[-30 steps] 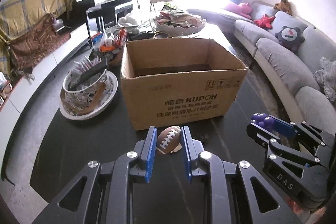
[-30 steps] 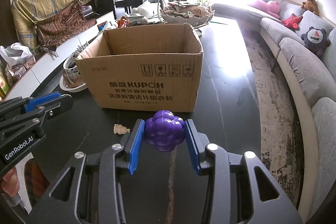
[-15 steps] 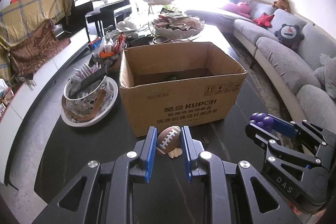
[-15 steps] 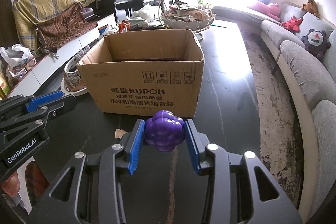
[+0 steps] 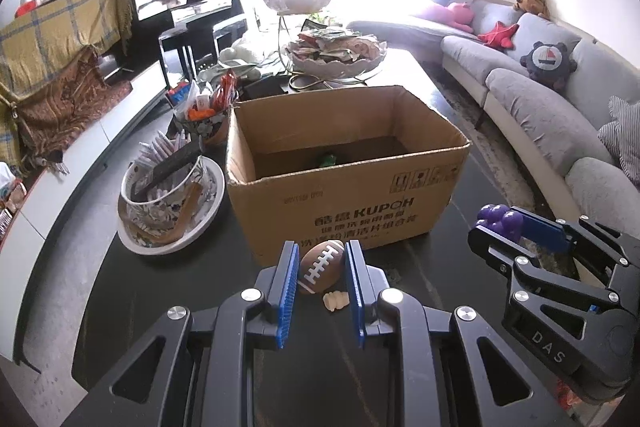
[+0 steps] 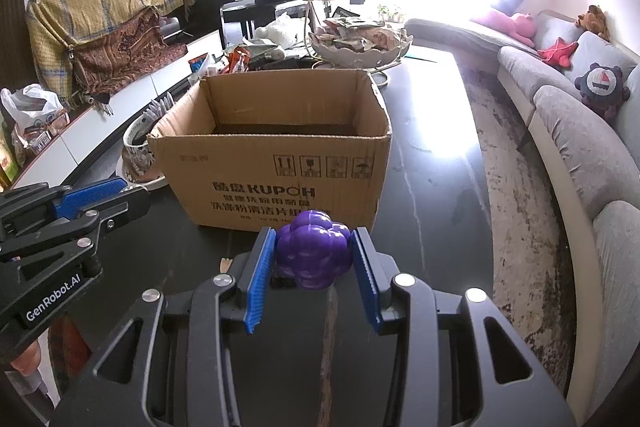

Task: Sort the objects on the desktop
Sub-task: 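Carry the football in the left tool while the right tool carries the grape to the box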

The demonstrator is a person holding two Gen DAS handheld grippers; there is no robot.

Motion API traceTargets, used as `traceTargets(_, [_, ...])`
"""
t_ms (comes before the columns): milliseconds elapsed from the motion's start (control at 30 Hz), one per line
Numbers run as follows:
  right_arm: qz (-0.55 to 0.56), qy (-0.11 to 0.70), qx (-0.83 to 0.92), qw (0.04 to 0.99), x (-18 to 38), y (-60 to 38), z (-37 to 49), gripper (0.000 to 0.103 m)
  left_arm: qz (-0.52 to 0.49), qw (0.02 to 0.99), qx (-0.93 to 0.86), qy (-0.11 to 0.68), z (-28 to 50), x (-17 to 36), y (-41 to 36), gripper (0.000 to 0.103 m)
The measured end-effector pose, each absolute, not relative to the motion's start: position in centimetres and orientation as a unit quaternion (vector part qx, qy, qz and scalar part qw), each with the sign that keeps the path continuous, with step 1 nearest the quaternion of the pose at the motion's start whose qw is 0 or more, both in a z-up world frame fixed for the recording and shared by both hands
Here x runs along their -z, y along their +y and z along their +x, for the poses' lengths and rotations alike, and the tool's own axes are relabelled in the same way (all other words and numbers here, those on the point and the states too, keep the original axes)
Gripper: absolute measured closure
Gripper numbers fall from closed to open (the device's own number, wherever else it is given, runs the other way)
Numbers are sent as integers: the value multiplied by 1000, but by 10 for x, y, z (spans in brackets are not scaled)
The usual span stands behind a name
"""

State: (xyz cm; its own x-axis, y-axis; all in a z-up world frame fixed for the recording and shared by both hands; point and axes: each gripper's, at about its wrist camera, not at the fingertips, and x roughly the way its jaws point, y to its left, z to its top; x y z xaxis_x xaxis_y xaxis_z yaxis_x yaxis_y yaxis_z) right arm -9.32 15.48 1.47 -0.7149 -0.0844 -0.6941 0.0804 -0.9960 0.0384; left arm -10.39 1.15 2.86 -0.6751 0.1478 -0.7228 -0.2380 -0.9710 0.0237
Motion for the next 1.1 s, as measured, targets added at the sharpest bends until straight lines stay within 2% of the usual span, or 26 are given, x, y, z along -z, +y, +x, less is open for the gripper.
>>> traceTargets(1100, [340,28,939,45,-47,146,-125,67,-357,101,-926,67,-143,-56,12,81])
